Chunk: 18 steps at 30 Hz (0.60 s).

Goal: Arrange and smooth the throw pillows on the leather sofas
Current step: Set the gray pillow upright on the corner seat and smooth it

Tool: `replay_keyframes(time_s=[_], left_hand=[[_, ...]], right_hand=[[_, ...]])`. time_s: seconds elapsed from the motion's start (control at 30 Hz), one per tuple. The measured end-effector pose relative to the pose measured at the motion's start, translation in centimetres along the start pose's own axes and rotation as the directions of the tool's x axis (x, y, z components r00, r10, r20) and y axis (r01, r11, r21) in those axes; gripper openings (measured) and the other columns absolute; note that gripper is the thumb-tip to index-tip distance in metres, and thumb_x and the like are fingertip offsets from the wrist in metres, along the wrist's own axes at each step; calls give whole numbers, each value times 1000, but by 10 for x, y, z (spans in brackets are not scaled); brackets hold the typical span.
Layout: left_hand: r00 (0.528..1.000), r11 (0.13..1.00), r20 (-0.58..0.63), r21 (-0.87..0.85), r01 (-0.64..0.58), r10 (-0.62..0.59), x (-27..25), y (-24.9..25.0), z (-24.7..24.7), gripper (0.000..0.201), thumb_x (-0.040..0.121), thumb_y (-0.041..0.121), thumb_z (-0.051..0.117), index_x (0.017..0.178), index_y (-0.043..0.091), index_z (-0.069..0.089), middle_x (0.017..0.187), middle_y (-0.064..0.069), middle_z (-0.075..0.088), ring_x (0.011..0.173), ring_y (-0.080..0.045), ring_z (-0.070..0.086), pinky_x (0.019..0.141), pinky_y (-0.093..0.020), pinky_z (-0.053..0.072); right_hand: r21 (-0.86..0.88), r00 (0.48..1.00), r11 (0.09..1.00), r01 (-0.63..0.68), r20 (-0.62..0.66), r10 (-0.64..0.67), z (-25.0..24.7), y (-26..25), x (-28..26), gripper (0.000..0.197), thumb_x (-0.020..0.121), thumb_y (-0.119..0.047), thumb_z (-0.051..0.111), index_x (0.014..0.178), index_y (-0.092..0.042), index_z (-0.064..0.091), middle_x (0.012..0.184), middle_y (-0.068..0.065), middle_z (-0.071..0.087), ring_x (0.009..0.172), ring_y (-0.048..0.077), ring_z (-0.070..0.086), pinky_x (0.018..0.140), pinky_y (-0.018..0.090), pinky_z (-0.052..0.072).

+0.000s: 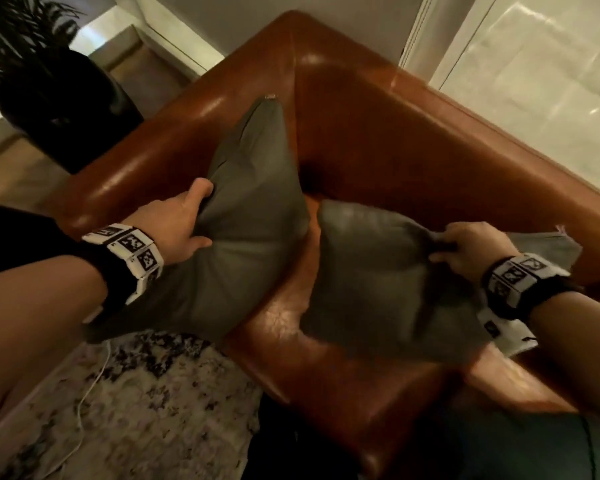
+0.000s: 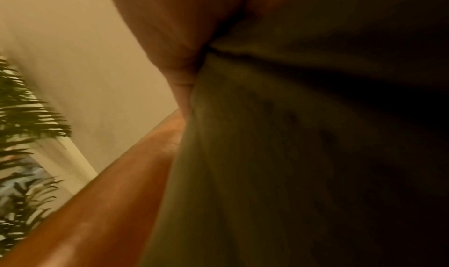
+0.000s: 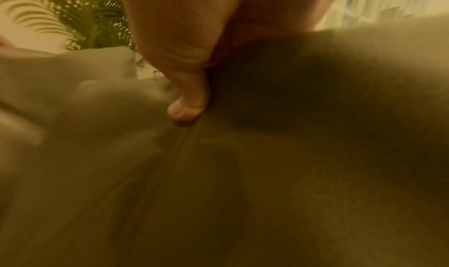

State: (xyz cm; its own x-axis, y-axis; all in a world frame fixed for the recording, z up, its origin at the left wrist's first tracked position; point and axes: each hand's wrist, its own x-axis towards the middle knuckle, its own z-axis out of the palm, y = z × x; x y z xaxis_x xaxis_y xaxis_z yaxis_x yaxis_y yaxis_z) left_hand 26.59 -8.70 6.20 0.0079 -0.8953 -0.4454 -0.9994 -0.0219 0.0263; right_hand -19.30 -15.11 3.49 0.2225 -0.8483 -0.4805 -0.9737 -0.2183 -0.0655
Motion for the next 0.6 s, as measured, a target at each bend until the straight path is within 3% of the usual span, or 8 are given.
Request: replay_keyframes(time_s=[0.1,0.2,0.27,0.33,0.37,0.43,0.5,0.6], left_hand=[[1000,989,-30,147,14,-9,23,-13,-7,76,87,50,63,140,29,13,140,-12,44,91,-39,65,73,-43,55],[991,955,1,267,126,-131,48,-15,-2,81,90,54,54,150,29,5,145,-14,39,103,-38,63,82,-46,55],[971,961,52,167,222,-234,59,-15,9,103,83,62,58,153,31,-11,153,-16,31,117,-40,57,94,-48,51],[926,934,135,-7,356,-352,64,-15,16,125,71,73,66,150,35,-23,161,-16,15,134,-41,43,106,-51,41],[903,908,172,-78,412,-395,64,-13,19,134,63,77,70,151,35,-22,162,-14,10,138,-42,38,108,-53,39],[903,898,148,-124,421,-403,64,-5,25,134,56,75,76,153,36,-8,158,-16,22,132,-44,42,103,-56,43],[933,926,-3,-123,356,-359,62,5,26,110,63,66,79,147,35,15,139,-17,46,118,-44,53,94,-55,49],[933,933,-141,-197,303,-332,65,17,10,87,70,56,78,139,33,31,122,-19,59,109,-45,58,88,-50,50]], right_hand=[[-3,987,998,-63,-146,62,-7,12,11,31,93,-43,59,118,-26,66,94,0,52,99,30,56,82,41,47],[32,969,979,-199,-144,202,-3,13,26,59,87,-59,59,135,-26,53,127,9,51,126,36,42,103,53,38],[11,973,975,-223,-56,223,4,15,35,95,68,-77,65,141,-22,39,147,9,40,138,34,32,112,54,28],[-22,979,979,-204,-3,204,9,17,40,118,51,-86,68,143,-23,28,146,5,43,135,31,40,111,53,28],[-42,981,980,-196,0,196,10,18,42,120,49,-86,69,143,-25,26,142,4,48,131,31,45,108,52,30],[-85,984,980,-180,-34,177,10,20,43,104,58,-79,71,140,-29,31,128,4,60,120,31,54,103,49,35],[-99,982,981,-164,-111,153,8,19,40,75,71,-67,71,130,-31,43,113,5,67,108,31,59,95,44,39],[-48,971,985,-165,-183,153,6,16,26,50,81,-52,70,122,-32,49,102,7,66,103,31,60,91,43,39]])
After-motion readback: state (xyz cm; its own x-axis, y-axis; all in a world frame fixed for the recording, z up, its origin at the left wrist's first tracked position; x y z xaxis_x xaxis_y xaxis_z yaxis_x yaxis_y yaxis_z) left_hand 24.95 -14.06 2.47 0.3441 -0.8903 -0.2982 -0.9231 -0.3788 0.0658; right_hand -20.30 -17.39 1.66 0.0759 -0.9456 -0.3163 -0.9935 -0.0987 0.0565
